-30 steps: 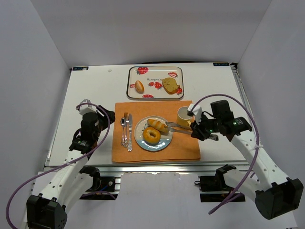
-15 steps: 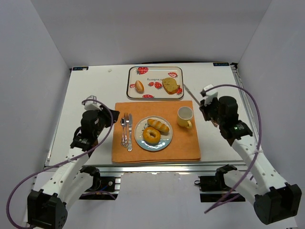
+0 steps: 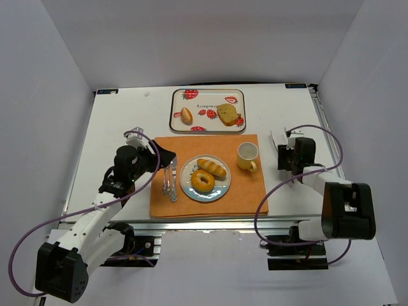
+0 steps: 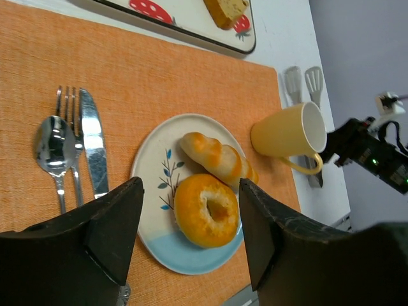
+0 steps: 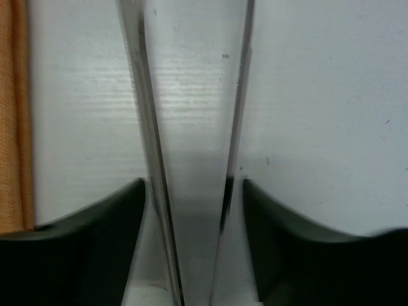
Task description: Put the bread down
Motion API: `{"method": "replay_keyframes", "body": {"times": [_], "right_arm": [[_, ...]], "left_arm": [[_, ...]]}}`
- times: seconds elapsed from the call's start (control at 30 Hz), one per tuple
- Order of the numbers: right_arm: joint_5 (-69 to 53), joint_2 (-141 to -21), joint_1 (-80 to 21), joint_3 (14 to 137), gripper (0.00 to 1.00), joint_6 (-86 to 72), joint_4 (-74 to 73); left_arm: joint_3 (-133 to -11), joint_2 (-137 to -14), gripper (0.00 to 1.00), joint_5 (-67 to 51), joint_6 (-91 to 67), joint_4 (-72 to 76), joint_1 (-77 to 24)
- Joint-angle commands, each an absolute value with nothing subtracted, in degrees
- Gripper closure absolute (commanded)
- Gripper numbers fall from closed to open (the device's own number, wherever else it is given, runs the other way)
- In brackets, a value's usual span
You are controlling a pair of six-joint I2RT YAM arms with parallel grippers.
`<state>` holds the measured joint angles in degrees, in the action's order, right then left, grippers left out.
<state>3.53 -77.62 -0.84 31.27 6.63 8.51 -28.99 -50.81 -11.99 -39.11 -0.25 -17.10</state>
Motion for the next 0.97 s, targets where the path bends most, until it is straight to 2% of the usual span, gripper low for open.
{"method": "replay_keyframes", "body": {"times": [0.0, 0.1, 0.23, 0.4, 0.53, 0.8, 0.93], "right_arm": [[0.62, -80.50, 1.93, 32.60, 0.27, 7.38, 10.12], [-2.72, -80.77, 3.25, 33.92, 0.11, 8.43, 7.13], [-4.30, -76.39, 4.83, 36.90, 0.11, 10.81, 3.09], [2.96, -71.89, 3.96, 47.44, 0.11, 9.58, -4.65], [2.40, -72.95, 3.69, 56.76, 0.11, 7.39, -10.18], [-4.38, -77.69, 0.18, 64.34, 0.11, 4.57, -14.94], [-1.58, -80.58, -3.07, 67.49, 0.10, 5.01, -16.25]], "left_arm": [[-29.71, -50.10, 0.29, -12.40, -37.01, 0.35, -19.68], [-29.18, -50.53, 0.28, -11.17, -36.56, 0.35, -21.35], [-29.97, -51.94, 0.28, -10.72, -35.78, -1.82, -22.15], [-30.94, -52.38, 0.28, -10.46, -34.45, -1.58, -22.41], [-30.32, -53.00, 0.29, -10.55, -34.54, 2.09, -23.03], [-31.47, -53.79, 0.33, -9.41, -34.28, 2.37, -24.43], [-30.68, -52.91, 0.33, -8.09, -35.33, 2.90, -25.05]]}}
